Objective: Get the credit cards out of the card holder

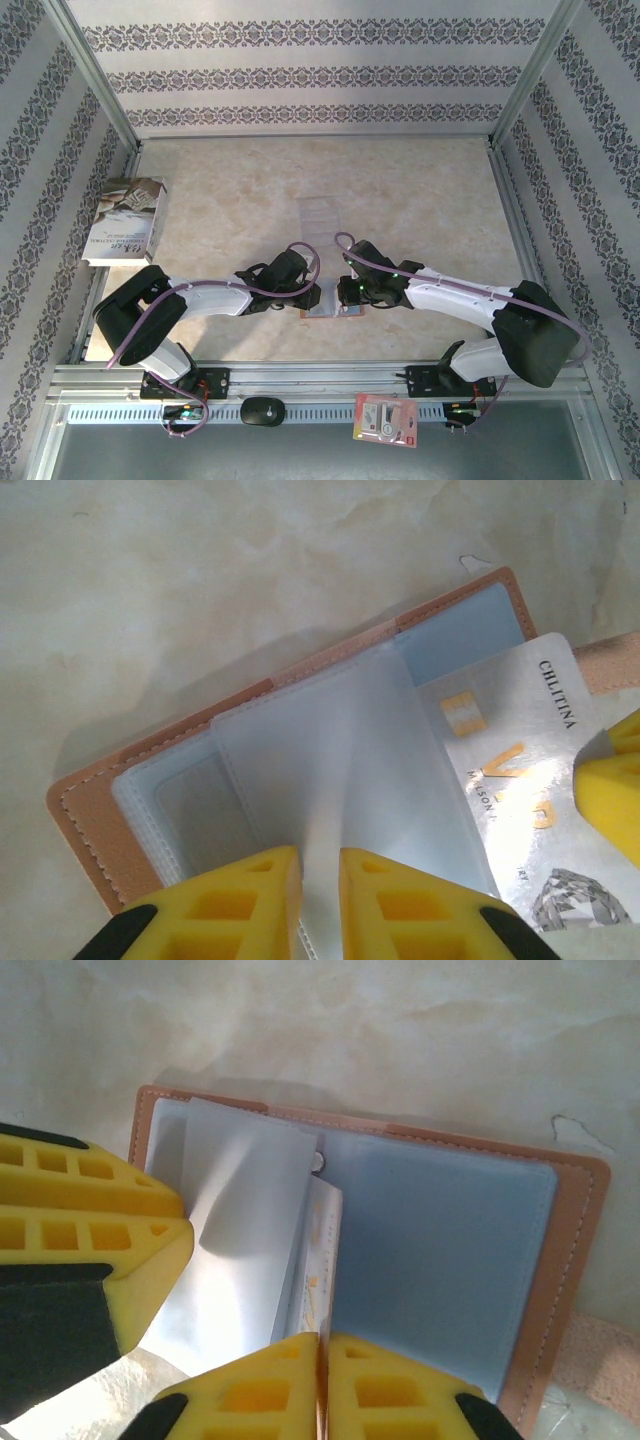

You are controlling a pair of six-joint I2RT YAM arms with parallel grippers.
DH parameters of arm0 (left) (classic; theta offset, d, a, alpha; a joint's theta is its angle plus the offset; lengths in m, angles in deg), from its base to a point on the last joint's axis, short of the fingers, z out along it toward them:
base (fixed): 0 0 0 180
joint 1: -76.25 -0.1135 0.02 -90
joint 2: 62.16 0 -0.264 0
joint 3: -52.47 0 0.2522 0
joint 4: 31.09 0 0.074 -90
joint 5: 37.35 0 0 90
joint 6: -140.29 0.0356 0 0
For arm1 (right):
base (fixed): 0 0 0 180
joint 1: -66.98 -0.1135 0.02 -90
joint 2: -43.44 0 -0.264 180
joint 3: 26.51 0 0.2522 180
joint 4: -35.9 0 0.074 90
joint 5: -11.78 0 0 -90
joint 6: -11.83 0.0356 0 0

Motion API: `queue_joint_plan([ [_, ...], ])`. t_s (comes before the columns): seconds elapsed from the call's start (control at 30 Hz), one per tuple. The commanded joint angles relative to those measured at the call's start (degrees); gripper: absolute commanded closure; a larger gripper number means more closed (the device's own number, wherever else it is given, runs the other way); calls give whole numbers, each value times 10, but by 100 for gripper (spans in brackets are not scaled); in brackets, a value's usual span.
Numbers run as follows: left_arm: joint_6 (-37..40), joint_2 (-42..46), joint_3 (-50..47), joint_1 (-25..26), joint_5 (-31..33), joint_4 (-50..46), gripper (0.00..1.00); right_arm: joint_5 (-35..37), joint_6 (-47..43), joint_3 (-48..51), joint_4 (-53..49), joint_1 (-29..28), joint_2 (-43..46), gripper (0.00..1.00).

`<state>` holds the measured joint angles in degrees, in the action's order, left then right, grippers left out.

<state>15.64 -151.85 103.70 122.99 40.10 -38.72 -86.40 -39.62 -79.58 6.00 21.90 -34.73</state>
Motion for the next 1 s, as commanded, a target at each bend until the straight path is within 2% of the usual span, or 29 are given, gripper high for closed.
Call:
queue_joint_plan([
  [0.0, 11, -1, -13, -13, 7, -44, 77, 6, -21, -17, -26, 10, 8, 99],
  [0.2, 11, 30, -8, -16, -1, -54, 62, 49, -84, -43, -84, 14, 64, 100],
  [0.33, 20, 77, -3, -21, -12, -66, 49, 46, -133, -58, -100, 17, 91, 100],
  [0.43, 40, 123, -9, -44, -47, -69, 42, 24, -171, -72, -101, 24, 100, 100],
  [0.67, 77, 230, -18, -108, -139, -59, 31, -39, -268, -120, -129, 71, 85, 100],
  [0.8, 72, 260, -10, -146, -158, -79, 30, -93, -340, -178, -154, 106, 56, 100],
  [0.97, 58, 279, -9, -156, -139, -115, 28, -94, -430, -269, -187, 123, 33, 100],
])
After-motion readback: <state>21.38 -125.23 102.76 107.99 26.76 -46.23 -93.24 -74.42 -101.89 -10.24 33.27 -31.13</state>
